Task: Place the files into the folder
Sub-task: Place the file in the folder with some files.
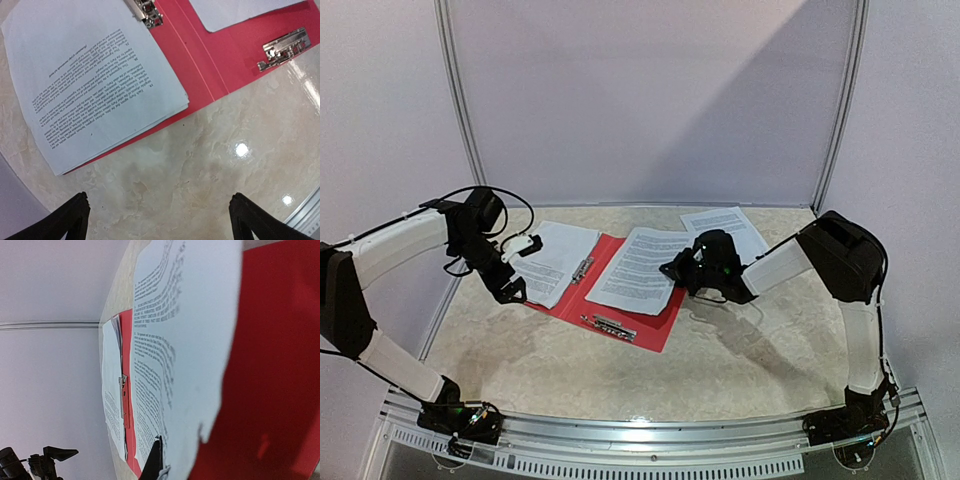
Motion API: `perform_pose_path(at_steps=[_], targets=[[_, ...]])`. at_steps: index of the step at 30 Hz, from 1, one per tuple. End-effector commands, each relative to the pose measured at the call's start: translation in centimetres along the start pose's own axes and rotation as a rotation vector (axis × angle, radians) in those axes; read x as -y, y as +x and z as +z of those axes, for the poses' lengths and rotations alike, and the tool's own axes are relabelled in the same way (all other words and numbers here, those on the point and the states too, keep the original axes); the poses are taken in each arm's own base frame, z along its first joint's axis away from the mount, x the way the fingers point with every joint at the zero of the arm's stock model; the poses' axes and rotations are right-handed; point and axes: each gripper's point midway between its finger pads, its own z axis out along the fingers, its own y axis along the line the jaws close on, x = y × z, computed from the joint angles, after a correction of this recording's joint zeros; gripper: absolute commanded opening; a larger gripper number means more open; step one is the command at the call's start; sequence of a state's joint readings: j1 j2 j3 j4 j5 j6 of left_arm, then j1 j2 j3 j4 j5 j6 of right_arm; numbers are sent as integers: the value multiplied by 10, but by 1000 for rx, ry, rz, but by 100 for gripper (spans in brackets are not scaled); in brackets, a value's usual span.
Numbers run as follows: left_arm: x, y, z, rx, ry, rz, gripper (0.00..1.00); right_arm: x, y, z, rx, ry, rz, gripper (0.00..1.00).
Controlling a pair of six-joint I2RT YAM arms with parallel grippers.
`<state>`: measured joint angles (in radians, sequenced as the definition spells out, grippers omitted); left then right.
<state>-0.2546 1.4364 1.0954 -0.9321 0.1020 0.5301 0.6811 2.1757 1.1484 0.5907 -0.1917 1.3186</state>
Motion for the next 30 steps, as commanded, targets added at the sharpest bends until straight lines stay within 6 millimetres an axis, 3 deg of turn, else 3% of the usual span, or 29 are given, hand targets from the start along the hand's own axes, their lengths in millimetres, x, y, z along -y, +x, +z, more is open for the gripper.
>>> perform_pose_path(at_steps=[1,7,18,30], targets=[[-3,-13,1,71,11,-20,100,-20,-5,-16,77,-21,-20,0],[-2,-16,-3,92,14,-13,99,4,15,-14,34,29,14,0],[2,-16,-2,97,34,-8,100,18,40,-17,-22,17,24,0],[2,-16,-3,98,29,1,100,20,42,-17,-2,25,21,0]])
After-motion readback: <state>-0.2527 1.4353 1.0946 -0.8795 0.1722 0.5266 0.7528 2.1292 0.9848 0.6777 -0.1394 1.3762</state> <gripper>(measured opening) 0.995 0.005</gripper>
